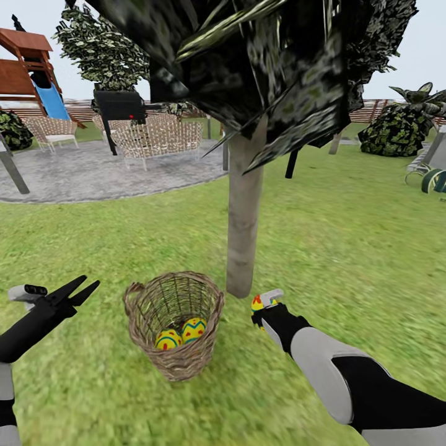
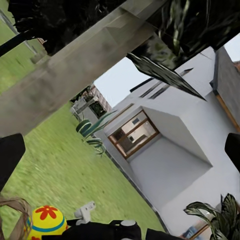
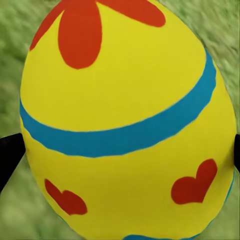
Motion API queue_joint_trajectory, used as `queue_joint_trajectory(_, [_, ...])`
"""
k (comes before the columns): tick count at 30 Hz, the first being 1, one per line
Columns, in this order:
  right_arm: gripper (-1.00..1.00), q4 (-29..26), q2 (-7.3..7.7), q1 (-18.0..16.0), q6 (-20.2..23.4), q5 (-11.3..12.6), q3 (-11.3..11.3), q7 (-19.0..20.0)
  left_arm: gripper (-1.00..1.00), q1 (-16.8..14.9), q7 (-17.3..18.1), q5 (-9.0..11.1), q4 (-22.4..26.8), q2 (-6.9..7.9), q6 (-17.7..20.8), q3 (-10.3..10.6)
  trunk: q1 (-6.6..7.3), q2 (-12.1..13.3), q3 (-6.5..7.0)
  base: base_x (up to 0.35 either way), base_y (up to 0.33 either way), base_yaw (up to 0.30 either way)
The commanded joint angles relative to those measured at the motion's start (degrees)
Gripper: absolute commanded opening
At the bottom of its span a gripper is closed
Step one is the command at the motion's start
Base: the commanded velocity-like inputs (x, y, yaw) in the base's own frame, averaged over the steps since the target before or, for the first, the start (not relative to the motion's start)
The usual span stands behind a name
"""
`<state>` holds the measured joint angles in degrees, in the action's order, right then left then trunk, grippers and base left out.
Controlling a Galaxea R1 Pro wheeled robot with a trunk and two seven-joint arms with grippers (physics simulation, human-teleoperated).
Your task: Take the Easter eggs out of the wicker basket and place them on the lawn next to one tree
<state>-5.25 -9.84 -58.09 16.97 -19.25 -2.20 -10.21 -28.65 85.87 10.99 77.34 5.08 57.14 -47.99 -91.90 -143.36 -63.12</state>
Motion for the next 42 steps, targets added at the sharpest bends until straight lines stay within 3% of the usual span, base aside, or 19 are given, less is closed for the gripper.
queue_joint_trajectory(1, [-1.00,-0.02,0.00,0.00,0.00,0.00,0.01,0.01,1.00,0.00,0.00,0.00,0.00,-0.03,0.00,-0.03,0.00,0.00,0.00,0.043,0.000,0.000])
queue_joint_trajectory(3, [-1.00,-0.02,0.07,0.00,-0.12,0.00,0.01,0.01,1.00,0.00,0.00,0.00,0.00,-0.06,-0.01,-0.03,0.00,0.00,0.00,0.015,0.000,0.000])
queue_joint_trajectory(37, [-1.00,-0.98,0.01,-0.05,-0.25,-0.11,0.16,-0.06,1.00,0.00,0.18,0.08,0.00,0.29,0.17,0.05,-0.88,-0.45,-7.53,0.000,0.000,0.000])
queue_joint_trajectory(42, [-1.00,-1.32,-0.08,-3.07,0.45,0.12,0.18,-0.37,1.00,0.00,0.18,0.08,0.00,0.26,0.17,0.09,-1.01,-0.52,-8.64,0.000,0.000,0.000])
